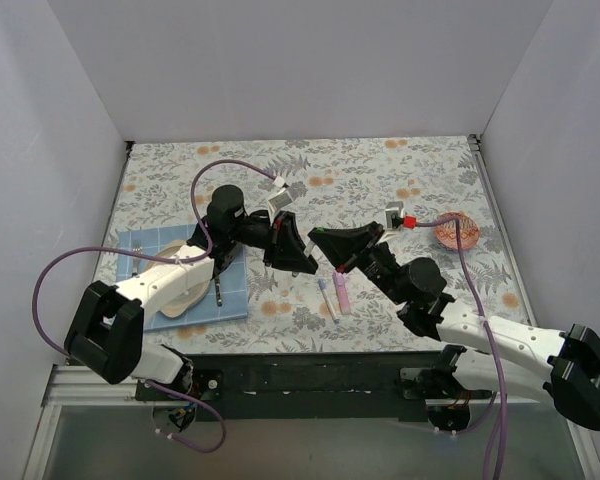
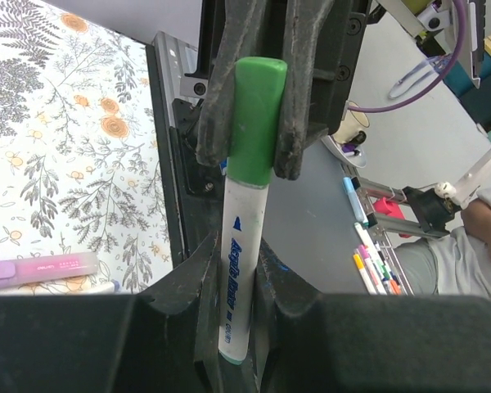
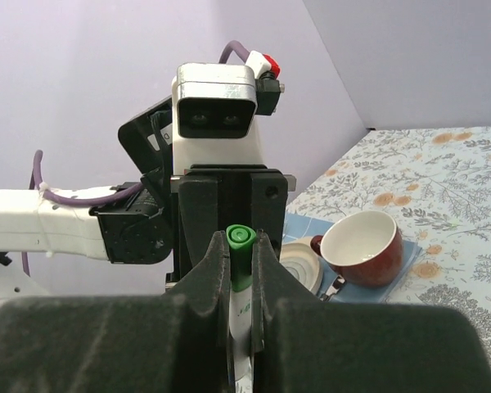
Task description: Insert the pens into the pen caps
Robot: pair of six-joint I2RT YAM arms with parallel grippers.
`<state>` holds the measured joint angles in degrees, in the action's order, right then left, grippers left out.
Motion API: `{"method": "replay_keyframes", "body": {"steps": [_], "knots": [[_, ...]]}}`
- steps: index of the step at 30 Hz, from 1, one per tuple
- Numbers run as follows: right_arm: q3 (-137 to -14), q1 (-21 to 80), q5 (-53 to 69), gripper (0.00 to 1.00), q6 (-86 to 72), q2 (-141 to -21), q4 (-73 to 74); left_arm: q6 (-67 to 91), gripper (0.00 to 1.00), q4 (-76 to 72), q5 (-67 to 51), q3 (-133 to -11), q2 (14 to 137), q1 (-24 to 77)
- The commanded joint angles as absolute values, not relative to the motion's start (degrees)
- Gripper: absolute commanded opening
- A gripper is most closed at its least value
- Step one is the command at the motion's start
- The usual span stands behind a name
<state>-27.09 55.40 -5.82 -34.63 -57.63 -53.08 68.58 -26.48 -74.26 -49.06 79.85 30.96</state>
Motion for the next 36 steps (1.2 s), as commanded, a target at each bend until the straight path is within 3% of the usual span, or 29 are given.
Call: {"method": "replay_keyframes", "body": {"steps": [1,8,12,27,36], "knots": [[-22.94,66.62,22.07,0.01,-40.43,-61.70,-34.73,68.47,0.00,-31.04,-48.69,-60.11,80.86,28.04],[-23.02,67.85,25.21,0.01,-37.55,-62.48,-34.37,65.39,0.00,-27.86,-48.95,-63.72,82.09,27.51],[-25.66,68.38,27.07,0.01,-31.91,-64.60,-25.41,64.43,0.00,-26.02,-48.96,-66.61,82.79,27.42],[-32.08,70.75,8.80,0.01,-37.09,-60.73,-5.02,55.72,0.00,-12.39,-42.80,-76.55,83.23,27.25],[-34.02,74.62,6.86,0.01,-38.85,-61.70,-11.85,56.51,0.00,-13.88,-43.85,-74.98,82.71,27.25]]}}
